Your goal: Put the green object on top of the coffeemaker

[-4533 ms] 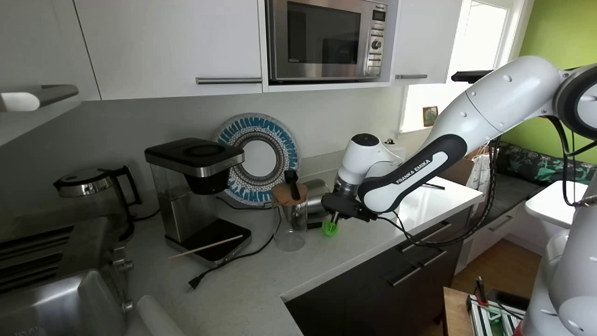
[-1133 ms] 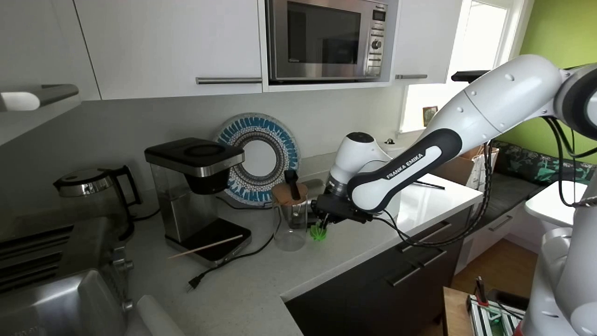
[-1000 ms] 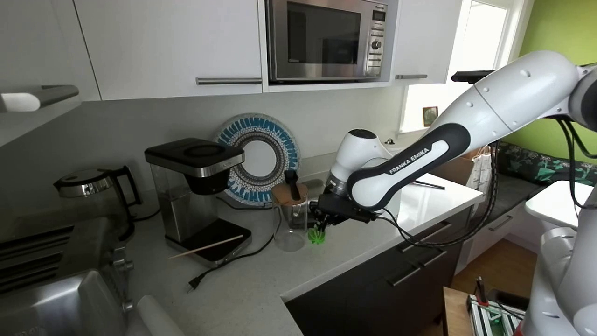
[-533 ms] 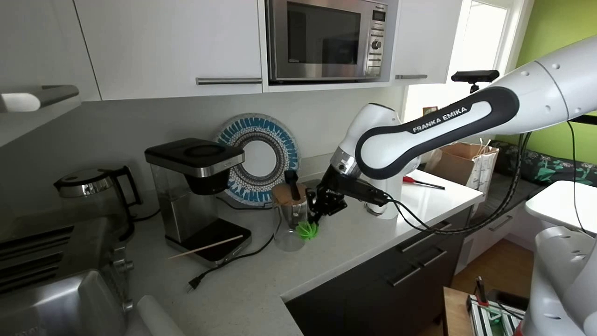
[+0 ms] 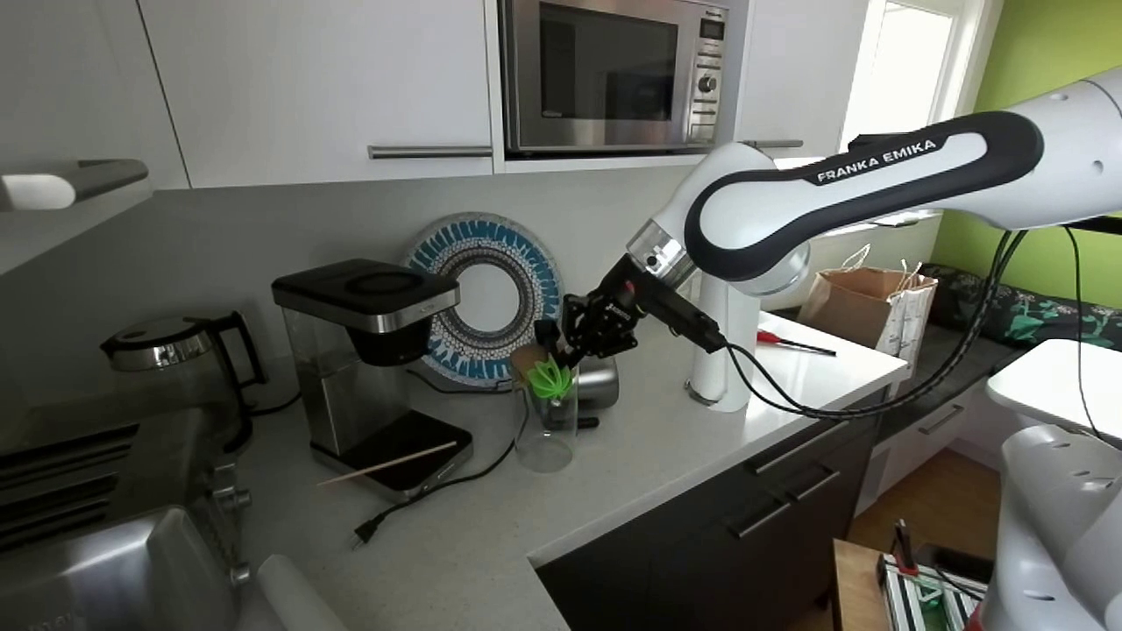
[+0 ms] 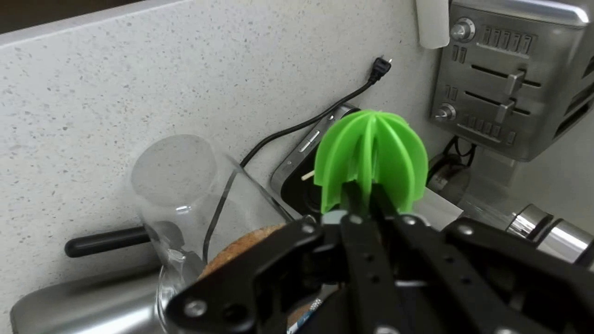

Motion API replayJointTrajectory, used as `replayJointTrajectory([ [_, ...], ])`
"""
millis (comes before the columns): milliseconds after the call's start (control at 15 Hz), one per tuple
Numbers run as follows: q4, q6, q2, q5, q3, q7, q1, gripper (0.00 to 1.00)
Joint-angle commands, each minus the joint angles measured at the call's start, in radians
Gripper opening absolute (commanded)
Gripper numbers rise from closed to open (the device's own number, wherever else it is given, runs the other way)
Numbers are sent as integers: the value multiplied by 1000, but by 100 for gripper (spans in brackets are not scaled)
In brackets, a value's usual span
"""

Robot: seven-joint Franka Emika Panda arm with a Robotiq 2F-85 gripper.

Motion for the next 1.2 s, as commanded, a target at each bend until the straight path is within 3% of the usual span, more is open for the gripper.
replayJointTrajectory([
  [0,28,125,61,-47,77,84,-51,2],
  [67,56,212,85,-68,106,99,-55,2],
  [267,155,319,149,-286,219,184,-145,2],
  [667,358,371,247,-791,423,370,-439,2],
  [733,298,341,212,-672,365,309,-347,2],
  [800,317,345,221,-692,373,323,-369,7],
  [1000,313,345,222,-690,370,319,-360,7],
  [1133,327,463,253,-823,410,428,-432,2],
])
